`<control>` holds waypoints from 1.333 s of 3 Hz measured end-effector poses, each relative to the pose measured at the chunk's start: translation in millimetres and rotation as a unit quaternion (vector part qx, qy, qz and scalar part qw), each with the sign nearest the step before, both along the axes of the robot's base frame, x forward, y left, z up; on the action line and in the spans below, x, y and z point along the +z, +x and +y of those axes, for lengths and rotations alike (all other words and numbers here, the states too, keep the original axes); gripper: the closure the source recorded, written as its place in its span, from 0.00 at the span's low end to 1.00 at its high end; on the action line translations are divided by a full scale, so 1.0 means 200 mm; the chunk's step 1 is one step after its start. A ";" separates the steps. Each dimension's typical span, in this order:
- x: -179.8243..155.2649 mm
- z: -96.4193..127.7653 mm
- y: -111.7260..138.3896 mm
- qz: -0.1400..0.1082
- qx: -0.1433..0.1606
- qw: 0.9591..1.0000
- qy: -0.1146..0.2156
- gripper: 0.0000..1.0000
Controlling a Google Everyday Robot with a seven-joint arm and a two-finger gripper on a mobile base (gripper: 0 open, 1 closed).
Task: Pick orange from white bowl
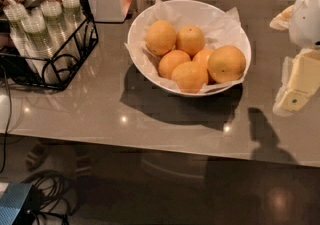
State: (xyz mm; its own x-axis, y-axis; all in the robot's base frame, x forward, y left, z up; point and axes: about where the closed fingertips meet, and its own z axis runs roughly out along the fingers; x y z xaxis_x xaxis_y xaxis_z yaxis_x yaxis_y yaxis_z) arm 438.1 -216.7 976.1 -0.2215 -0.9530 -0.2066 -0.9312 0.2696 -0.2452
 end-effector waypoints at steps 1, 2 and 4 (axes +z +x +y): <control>0.00 0.00 0.00 0.000 0.000 1.000 0.000 0.00; 0.02 0.02 0.03 -0.011 -0.001 1.000 0.020 0.00; 0.03 0.17 0.27 -0.012 -0.010 0.989 0.145 0.00</control>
Offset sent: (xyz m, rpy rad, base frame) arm 0.0129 0.0096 0.0028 0.0951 -0.0279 -0.0019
